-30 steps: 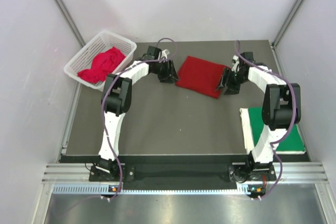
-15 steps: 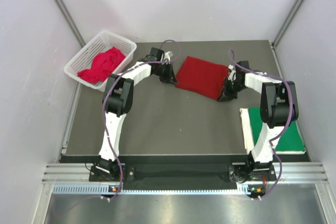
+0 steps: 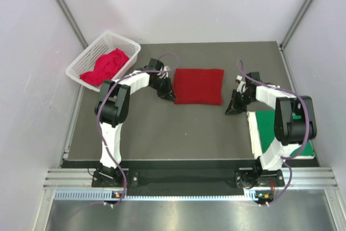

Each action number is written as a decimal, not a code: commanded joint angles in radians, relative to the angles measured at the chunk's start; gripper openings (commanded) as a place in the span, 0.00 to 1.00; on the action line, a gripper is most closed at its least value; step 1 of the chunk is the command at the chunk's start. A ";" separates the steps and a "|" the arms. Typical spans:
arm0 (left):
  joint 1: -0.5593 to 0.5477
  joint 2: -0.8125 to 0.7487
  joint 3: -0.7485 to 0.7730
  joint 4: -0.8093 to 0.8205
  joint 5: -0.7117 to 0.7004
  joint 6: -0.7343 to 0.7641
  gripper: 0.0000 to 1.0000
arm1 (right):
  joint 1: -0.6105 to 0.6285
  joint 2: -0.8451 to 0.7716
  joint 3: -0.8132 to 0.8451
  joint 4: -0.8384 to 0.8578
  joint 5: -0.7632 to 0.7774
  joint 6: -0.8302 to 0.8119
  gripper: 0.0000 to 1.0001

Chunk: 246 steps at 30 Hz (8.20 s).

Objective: Fold and stack the t-shirts
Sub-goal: Fold the tshirt, then neatly place the folded tshirt to the corner

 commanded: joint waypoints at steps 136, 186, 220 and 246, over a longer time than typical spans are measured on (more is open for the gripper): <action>0.218 0.241 0.293 -0.274 -0.365 0.050 0.00 | 0.041 0.699 0.788 -0.264 -0.345 -0.208 0.65; 0.149 0.003 -0.046 -0.063 0.131 -0.068 0.25 | 0.044 -0.506 0.109 -0.417 0.330 0.174 0.00; -0.201 0.028 -0.150 0.477 0.315 -0.456 0.46 | -0.329 -0.620 0.214 -0.540 0.443 0.013 0.00; -0.178 -0.006 -0.173 0.406 0.378 -0.408 0.42 | -0.562 -0.654 0.167 -0.760 0.709 0.082 0.01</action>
